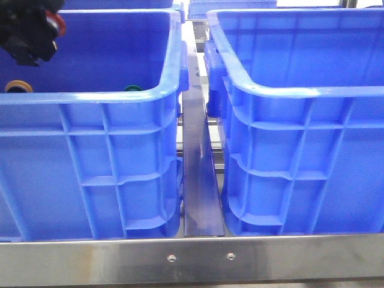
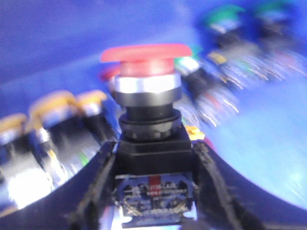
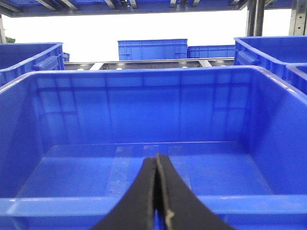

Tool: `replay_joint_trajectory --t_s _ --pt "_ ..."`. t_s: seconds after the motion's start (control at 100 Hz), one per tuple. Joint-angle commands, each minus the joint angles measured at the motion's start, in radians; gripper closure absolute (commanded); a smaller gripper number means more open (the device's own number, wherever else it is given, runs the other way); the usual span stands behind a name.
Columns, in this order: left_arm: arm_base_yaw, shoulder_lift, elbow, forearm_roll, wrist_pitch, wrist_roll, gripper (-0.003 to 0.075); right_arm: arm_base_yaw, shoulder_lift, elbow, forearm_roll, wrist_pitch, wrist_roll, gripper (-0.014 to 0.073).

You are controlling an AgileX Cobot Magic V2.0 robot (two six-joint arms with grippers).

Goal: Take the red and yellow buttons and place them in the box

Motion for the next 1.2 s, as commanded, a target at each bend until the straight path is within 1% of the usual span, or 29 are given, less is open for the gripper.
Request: replay_joint_trajectory --t_s 0.0,0.12,0.26,0.51,0.69,0.76,0.84,0.89,0.96,1.1,1.19 --pt "-0.051 -0.112 0.019 -0.004 -0.042 0.005 0.0741 0.002 -0.019 0.004 -0.004 -0.079 0.003 0.0663" --pt "-0.138 -0.192 0.068 -0.004 -0.047 0.013 0.0741 0.002 -0.019 0.004 -0.004 -0.079 0.003 0.0663" --pt "-0.280 -0.260 0.078 -0.004 -0.053 0.015 0.0741 0.002 -0.019 0.004 -0.004 -0.079 0.003 0.0663" --pt "-0.523 -0.285 0.078 -0.004 -0.072 0.015 0.0741 0.002 -0.019 0.004 -0.004 -0.093 0.003 0.0663" --pt "-0.637 -0.285 0.078 0.003 -0.104 0.015 0.0741 0.002 -0.019 0.004 -0.004 -0.163 0.003 0.0663" --pt "-0.658 -0.285 0.078 0.003 -0.114 0.015 0.0741 0.002 -0.019 -0.001 -0.003 -0.192 0.003 0.0663" --pt "-0.671 -0.285 0.078 0.003 -0.114 0.015 0.0741 0.002 -0.019 -0.035 0.003 -0.179 0.004 0.0663" --pt "-0.672 -0.285 0.078 0.003 -0.112 0.015 0.0741 0.002 -0.019 -0.073 0.006 -0.143 0.005 0.0663" --pt "-0.672 -0.285 0.078 0.003 -0.112 0.015 0.0741 0.002 -0.010 -0.154 0.014 -0.049 0.016 0.0663" --pt "-0.672 -0.285 0.078 0.003 -0.112 0.015 0.0741 0.002 0.054 -0.372 0.081 0.193 0.051 0.0663" --pt "-0.672 -0.285 0.078 0.003 -0.110 0.015 0.0741 0.002 0.131 -0.533 0.126 0.389 0.051 0.0663"
